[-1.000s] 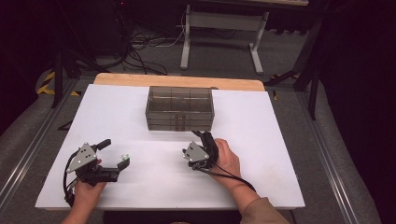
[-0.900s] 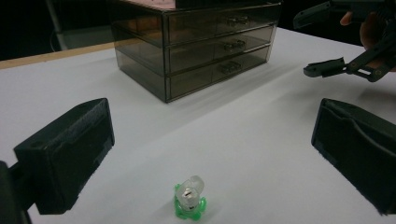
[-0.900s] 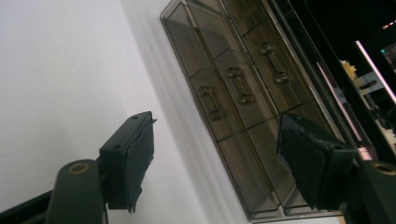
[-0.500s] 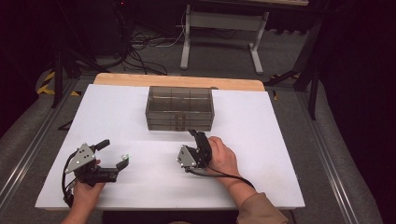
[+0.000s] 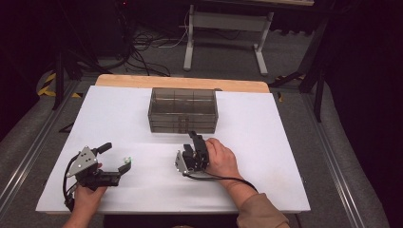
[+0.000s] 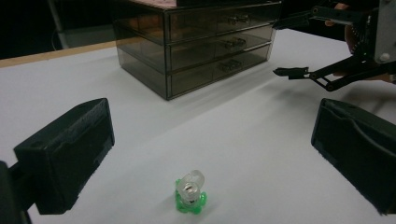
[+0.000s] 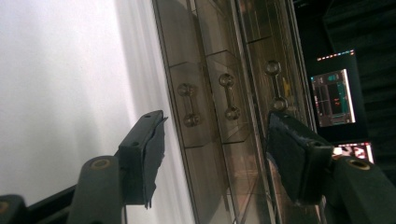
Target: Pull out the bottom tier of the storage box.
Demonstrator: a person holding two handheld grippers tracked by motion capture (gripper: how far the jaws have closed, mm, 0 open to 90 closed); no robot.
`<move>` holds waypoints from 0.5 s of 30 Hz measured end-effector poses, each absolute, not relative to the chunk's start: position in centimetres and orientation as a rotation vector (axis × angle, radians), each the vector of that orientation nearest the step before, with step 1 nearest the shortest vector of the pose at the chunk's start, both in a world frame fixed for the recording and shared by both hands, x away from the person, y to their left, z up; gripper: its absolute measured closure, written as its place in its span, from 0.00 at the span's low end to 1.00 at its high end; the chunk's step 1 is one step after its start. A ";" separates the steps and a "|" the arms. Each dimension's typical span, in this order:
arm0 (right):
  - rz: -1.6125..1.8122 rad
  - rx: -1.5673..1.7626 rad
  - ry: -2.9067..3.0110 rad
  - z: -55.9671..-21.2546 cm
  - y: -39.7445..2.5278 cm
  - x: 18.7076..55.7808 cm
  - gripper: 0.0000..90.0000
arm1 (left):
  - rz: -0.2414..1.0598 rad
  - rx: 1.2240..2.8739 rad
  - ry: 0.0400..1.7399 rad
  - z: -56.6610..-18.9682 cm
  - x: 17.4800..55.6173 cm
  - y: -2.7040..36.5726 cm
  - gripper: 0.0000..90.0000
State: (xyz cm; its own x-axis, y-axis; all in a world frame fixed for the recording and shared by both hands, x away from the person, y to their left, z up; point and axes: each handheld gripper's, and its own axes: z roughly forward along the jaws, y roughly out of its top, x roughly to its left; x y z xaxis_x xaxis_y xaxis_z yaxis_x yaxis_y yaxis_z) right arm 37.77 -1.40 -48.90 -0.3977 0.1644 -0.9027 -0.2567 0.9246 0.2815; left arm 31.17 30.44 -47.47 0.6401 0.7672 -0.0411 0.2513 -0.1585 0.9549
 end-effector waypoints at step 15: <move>0.368 -0.096 1.869 -50.5 -0.6 38.5 0.50 | 0.568 1.731 0.830 -47.5 31.2 30.2 0.00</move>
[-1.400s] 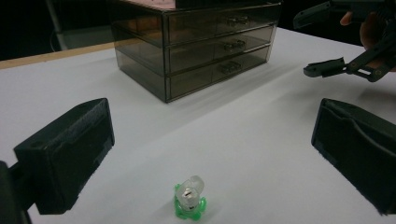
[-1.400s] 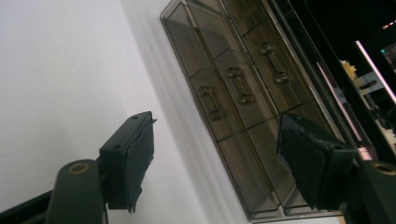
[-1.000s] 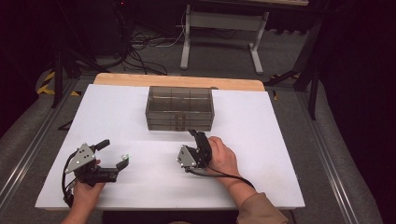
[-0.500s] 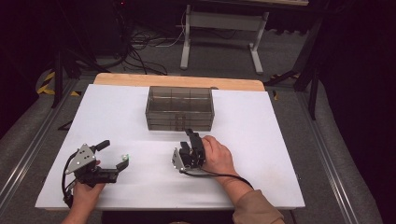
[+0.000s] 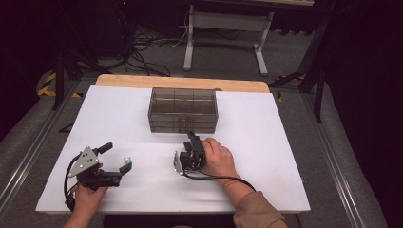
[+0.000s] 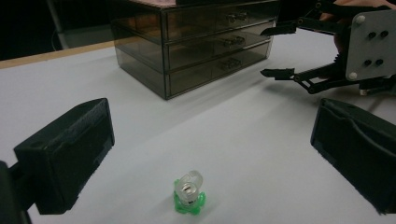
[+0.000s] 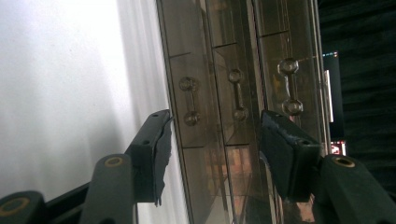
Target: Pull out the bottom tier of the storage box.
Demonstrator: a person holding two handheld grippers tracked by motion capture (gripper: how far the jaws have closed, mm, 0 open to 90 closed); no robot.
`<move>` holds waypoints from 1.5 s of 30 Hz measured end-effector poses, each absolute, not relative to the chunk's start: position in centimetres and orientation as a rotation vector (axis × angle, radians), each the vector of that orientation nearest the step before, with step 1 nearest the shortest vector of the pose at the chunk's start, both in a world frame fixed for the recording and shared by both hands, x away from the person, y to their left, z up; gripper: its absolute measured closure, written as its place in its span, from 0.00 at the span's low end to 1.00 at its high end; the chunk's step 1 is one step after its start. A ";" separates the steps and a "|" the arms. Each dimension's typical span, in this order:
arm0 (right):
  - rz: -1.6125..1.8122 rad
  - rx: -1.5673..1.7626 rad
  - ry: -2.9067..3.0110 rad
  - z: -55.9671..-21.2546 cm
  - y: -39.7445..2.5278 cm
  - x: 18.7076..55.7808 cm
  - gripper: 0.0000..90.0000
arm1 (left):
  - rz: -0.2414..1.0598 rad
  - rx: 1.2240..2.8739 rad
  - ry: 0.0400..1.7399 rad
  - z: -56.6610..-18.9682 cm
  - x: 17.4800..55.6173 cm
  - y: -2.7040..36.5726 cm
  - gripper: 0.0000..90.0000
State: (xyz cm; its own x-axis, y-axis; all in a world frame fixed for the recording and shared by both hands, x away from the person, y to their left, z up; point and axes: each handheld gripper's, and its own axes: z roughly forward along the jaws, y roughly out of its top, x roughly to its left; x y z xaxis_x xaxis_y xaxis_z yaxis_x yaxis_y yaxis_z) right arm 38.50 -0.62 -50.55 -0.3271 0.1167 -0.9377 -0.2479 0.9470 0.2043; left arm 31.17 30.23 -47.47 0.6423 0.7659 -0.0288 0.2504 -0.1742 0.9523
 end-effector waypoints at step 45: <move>0.213 -0.158 1.790 -53.4 0.8 41.1 0.76 | 0.564 1.733 0.826 -47.5 31.2 30.2 0.01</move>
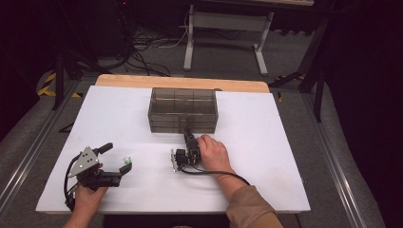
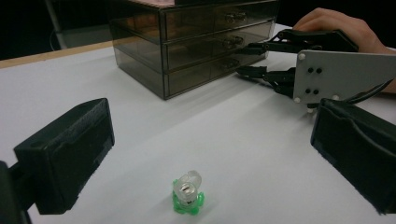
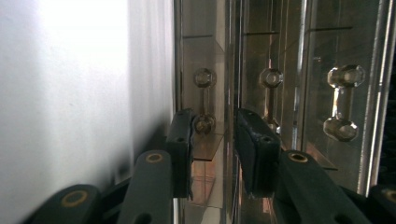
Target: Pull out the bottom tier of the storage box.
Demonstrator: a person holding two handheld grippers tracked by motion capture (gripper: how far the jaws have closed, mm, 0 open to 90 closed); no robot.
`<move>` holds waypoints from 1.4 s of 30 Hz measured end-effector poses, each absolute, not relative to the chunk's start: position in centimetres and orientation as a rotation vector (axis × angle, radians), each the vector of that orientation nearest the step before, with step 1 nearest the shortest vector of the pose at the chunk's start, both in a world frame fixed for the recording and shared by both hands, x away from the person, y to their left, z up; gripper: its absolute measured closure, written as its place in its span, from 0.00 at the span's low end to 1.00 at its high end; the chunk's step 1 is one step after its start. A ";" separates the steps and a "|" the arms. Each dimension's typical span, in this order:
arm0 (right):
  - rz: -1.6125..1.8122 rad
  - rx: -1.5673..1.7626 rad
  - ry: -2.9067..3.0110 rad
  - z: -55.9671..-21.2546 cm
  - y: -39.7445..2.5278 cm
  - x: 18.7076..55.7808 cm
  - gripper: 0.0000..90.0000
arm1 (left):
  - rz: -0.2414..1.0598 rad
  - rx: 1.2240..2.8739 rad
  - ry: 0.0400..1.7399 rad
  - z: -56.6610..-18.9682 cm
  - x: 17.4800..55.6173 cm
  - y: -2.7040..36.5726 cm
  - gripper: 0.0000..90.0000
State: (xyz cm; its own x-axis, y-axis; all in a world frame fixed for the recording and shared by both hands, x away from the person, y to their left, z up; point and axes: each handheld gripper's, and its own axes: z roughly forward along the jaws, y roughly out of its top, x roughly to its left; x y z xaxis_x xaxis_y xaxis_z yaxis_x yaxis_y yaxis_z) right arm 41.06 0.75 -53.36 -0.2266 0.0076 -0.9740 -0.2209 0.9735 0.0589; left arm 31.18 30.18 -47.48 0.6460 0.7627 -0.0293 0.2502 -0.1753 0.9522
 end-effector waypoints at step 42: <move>0.261 -0.119 1.823 -53.5 1.2 41.7 0.89 | 0.560 1.732 0.826 -47.5 31.2 30.2 0.01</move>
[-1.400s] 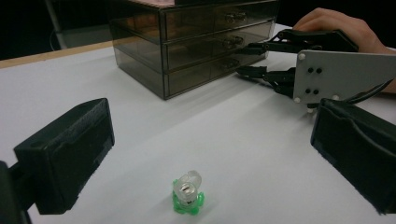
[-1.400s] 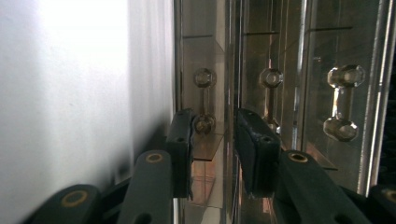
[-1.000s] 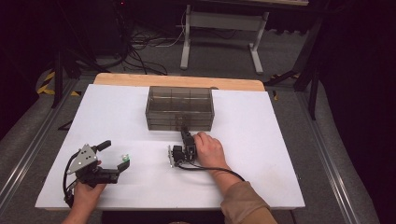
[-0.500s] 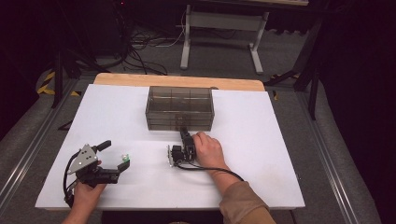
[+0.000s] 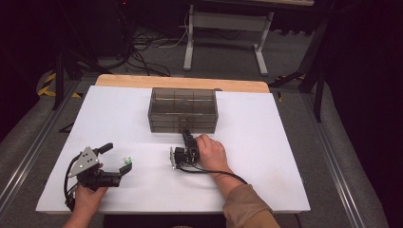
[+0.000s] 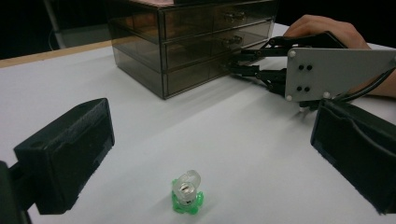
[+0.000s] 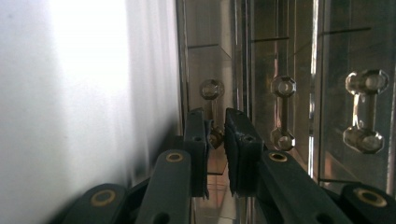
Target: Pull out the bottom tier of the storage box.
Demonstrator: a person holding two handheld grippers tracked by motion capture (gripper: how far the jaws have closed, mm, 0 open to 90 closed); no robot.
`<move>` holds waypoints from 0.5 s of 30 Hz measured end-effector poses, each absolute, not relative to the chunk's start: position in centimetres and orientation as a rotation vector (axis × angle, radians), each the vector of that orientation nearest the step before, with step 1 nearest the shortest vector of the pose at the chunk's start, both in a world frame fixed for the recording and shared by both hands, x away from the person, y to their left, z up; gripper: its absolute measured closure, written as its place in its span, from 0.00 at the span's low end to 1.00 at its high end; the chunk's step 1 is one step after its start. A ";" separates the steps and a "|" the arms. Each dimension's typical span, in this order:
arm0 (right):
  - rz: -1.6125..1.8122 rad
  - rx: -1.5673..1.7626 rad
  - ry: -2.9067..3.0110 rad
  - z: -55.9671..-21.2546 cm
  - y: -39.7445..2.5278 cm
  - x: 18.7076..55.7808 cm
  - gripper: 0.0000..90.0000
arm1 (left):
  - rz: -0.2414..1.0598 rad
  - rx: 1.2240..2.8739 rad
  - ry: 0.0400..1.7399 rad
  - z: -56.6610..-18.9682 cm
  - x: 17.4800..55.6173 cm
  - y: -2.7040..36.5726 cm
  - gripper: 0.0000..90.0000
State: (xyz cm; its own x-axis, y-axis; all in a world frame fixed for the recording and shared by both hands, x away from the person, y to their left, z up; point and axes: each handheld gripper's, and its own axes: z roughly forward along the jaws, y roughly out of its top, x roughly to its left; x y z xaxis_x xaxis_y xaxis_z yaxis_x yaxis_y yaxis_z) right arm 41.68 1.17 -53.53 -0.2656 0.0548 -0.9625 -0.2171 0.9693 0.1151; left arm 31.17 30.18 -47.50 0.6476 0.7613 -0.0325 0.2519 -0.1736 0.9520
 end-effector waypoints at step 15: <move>0.315 -0.079 1.855 -52.8 0.7 40.5 0.89 | 0.560 1.728 0.824 -47.5 31.2 30.2 0.01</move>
State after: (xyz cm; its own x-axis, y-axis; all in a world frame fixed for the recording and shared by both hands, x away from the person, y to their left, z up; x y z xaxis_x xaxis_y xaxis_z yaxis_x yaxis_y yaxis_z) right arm 40.54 0.72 -52.77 -0.3052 0.1049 -0.9465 -0.2131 0.9612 0.1753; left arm 31.16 30.22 -47.51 0.6478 0.7611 -0.0336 0.2494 -0.1702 0.9533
